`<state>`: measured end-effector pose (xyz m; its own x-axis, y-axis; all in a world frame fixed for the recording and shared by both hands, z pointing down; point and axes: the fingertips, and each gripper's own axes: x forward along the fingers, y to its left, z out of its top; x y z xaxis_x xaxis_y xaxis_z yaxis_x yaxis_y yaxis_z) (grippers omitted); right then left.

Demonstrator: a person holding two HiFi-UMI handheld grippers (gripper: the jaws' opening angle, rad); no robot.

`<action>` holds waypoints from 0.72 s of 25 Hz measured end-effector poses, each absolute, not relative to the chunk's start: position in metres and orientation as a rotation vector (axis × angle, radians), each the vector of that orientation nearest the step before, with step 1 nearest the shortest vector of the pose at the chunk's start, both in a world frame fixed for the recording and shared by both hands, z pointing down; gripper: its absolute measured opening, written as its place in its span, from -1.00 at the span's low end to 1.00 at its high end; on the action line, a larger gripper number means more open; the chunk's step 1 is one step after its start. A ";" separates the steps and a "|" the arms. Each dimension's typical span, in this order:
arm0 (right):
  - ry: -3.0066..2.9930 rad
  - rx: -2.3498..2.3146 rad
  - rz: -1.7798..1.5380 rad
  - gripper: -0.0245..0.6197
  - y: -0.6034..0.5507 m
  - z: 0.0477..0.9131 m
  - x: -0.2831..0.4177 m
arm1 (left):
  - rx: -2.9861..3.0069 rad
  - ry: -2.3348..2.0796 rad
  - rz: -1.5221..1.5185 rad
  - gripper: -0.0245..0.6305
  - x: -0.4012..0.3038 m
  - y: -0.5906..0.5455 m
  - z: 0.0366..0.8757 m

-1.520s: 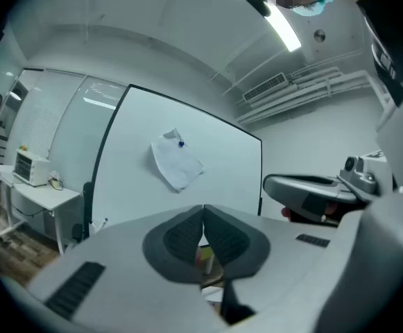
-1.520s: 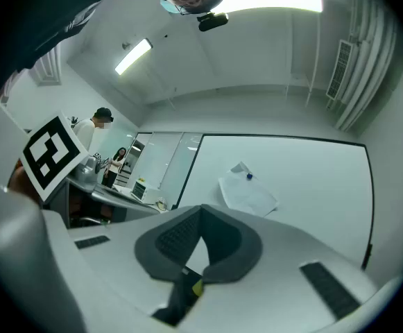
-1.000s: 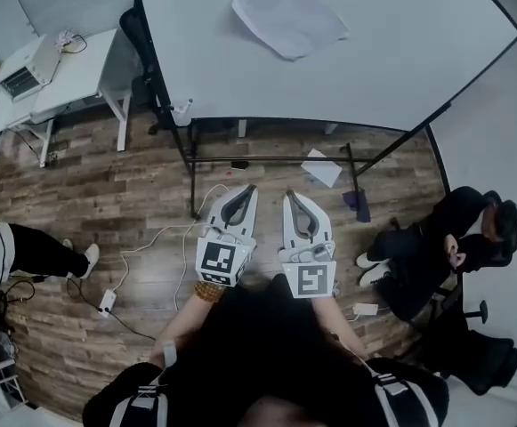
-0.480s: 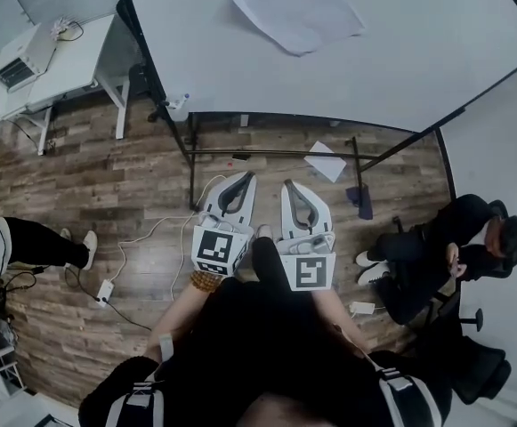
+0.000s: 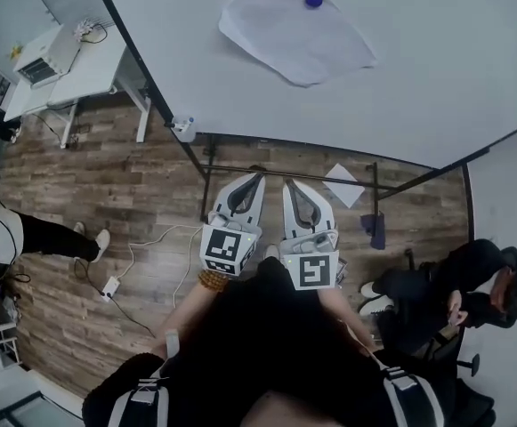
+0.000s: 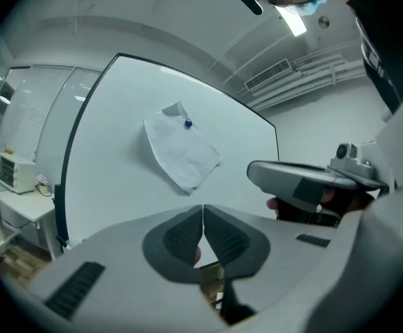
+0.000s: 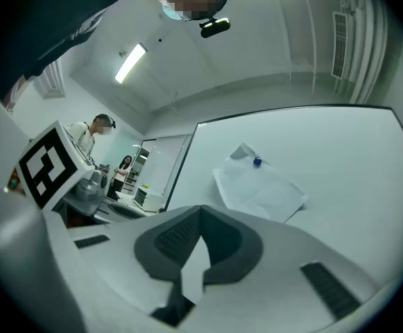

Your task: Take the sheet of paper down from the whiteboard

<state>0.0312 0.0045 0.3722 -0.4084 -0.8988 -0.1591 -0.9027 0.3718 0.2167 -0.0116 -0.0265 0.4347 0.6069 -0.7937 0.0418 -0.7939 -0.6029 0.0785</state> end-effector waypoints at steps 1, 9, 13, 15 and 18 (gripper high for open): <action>2.597 -1.679 0.422 -0.93 -0.001 0.372 0.032 | 2.728 -1.378 0.011 -0.88 -0.011 -0.033 0.434; 2.625 -1.597 0.422 -0.93 -0.046 0.370 0.057 | 2.661 -1.522 0.011 -0.88 -0.009 -0.072 0.426; 2.606 -1.646 0.425 -0.93 -0.067 0.365 0.068 | 2.666 -1.529 -0.005 -0.88 -0.012 -0.093 0.420; 2.590 -1.680 0.451 -0.93 -0.077 0.361 0.070 | 2.678 -1.512 -0.025 -0.88 -0.013 -0.105 0.416; 2.550 -1.730 0.500 -0.93 -0.091 0.352 0.070 | 2.709 -1.481 -0.068 -0.88 -0.017 -0.121 0.406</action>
<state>0.0698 -0.0907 0.3518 -0.3857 -0.9020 -0.1942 -0.9085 0.3345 0.2506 -0.0169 -0.1207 0.4055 0.5393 -0.8420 -0.0130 -0.8396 -0.5389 0.0683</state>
